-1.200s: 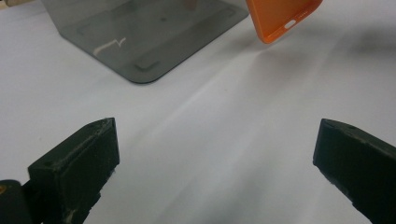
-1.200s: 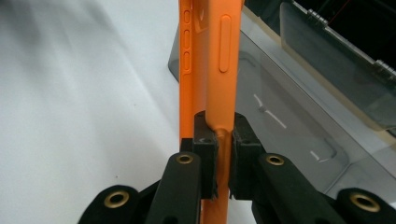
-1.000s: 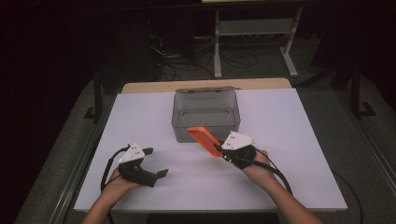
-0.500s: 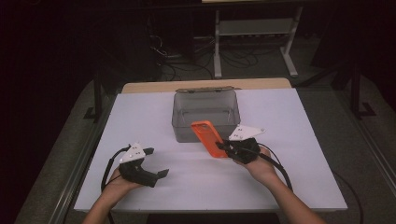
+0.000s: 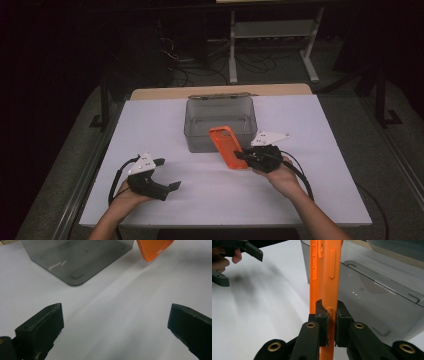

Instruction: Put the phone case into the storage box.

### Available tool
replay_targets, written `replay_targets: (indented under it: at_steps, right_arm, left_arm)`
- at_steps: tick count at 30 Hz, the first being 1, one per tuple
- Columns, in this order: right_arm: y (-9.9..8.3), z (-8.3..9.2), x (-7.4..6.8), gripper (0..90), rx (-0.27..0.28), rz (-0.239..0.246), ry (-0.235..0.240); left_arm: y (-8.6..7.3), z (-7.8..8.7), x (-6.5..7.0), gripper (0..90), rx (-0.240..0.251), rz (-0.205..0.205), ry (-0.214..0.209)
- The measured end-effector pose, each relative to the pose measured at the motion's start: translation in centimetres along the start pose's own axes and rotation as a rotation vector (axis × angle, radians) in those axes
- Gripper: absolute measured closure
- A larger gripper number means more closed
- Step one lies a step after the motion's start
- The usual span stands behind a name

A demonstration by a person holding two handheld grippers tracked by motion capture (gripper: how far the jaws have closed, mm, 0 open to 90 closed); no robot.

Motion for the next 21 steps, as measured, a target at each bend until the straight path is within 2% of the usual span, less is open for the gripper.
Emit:
replay_targets:
  at_steps: [21]
  right_arm:
    - [0.88,0.97,0.36,82.4,0.013,-0.012,0.002]
  left_arm:
    - [-0.02,-0.16,0.01,0.0,-0.002,-0.003,0.001]
Point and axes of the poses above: each handheld gripper's, and its own axes: z roughly backward along the jaws, y roughly out of its top, x roughly to its right, the point moved 3 cm from there along -z, roughly forward along the jaws, and after that the axes turned 2 degrees about -y, right-handed, at the moved point
